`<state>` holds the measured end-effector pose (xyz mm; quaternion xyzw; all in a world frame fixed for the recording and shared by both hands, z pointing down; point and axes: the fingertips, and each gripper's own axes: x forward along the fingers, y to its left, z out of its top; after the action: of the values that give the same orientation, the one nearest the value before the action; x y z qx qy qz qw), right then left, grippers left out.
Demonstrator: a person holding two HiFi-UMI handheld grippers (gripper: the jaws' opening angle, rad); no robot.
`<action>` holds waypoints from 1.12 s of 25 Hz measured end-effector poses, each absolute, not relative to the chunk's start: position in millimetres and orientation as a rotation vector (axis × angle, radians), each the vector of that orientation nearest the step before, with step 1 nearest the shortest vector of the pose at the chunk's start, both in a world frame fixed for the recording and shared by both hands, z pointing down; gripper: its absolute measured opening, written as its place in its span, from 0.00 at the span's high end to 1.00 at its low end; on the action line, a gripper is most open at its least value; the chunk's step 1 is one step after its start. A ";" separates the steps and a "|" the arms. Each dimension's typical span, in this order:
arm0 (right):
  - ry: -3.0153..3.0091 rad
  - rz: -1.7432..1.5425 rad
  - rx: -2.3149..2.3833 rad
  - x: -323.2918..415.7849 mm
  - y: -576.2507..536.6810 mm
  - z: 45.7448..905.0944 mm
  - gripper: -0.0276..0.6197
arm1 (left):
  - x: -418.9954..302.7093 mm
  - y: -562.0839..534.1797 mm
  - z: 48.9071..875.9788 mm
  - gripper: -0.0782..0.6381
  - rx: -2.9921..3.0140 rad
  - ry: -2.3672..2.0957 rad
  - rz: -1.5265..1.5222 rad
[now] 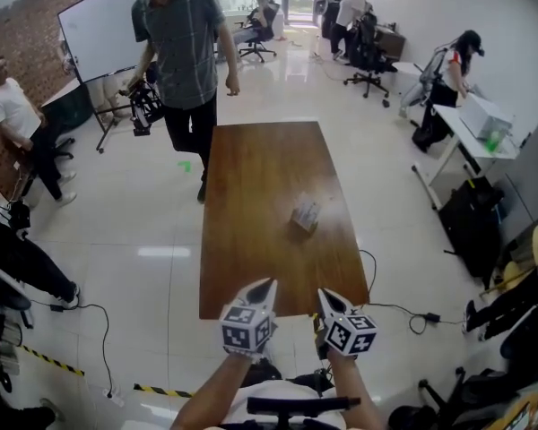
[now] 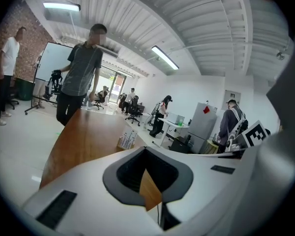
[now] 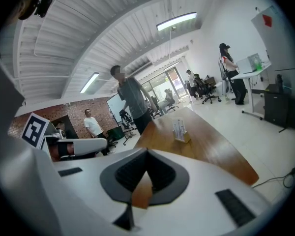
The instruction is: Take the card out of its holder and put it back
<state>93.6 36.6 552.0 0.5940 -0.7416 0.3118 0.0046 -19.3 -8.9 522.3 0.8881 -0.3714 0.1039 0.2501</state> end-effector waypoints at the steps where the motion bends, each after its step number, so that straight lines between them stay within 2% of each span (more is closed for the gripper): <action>1: -2.320 0.982 1.866 91.7 32.1 553.0 0.94 | -21.5 -14.1 523.0 0.90 2.420 -1.009 0.288; 16: -2.293 1.021 1.895 100.5 -1.5 560.4 0.94 | -15.6 -49.6 545.9 0.90 2.397 -0.987 0.348; 28: -2.306 0.988 1.856 146.7 -85.1 559.3 0.94 | 15.9 -116.5 552.9 0.90 2.378 -1.029 0.357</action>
<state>146.7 -85.1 559.3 0.5946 -0.7389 0.3167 0.0103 15.9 -116.5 552.9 0.8780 -0.3798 0.1319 0.2598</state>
